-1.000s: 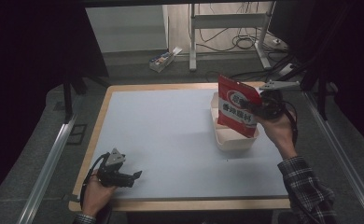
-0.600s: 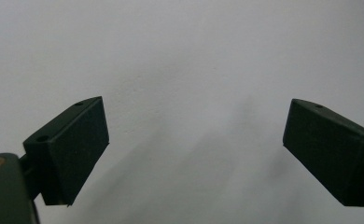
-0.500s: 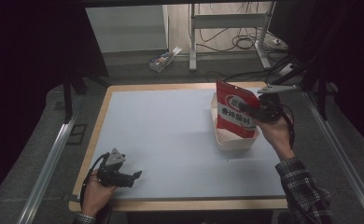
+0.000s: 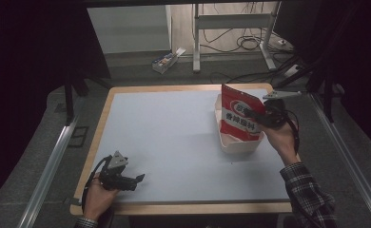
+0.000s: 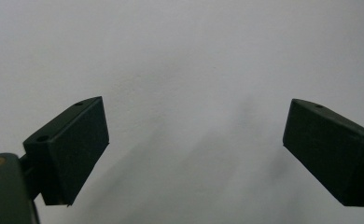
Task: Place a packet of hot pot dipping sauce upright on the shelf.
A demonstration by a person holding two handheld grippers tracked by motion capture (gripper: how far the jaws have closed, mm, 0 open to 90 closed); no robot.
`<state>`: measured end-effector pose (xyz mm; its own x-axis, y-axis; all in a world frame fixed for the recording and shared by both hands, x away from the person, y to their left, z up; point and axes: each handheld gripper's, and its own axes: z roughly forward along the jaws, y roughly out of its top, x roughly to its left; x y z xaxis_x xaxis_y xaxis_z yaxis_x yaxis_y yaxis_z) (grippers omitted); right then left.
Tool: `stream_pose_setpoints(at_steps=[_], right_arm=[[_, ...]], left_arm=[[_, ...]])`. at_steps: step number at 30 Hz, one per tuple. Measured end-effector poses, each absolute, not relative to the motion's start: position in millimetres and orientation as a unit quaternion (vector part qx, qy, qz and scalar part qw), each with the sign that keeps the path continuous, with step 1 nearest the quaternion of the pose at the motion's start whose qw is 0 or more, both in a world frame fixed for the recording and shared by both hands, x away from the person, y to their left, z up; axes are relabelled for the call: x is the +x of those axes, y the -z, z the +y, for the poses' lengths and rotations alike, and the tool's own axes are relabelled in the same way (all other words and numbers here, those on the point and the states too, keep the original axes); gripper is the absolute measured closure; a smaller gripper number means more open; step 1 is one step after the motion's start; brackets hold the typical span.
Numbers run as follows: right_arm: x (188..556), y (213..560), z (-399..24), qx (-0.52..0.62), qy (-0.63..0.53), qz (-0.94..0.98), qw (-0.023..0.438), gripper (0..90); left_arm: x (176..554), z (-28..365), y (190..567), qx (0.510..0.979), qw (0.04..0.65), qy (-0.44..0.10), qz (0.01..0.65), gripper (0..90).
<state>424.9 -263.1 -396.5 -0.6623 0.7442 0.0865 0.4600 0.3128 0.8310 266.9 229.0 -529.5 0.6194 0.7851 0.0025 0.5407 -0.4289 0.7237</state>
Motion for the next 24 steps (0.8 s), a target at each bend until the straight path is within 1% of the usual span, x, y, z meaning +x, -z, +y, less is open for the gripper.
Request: stream_pose_setpoints(at_steps=[16,19,24], right_arm=[[434.8,411.2,-288.5,0.41,-0.437,0.783,0.168,88.6],[436.8,411.7,-288.2,0.408,-0.432,0.785,0.177,88.6],[440.9,413.3,-290.9,0.418,-0.429,0.782,0.174,86.0]], left_arm=[[267.4,228.2,530.3,0.829,0.35,-0.171,0.401,6.6],[267.5,228.2,530.4,0.83,0.349,-0.171,0.401,6.7],[267.4,228.2,530.4,0.83,0.348,-0.172,0.401,6.7]])
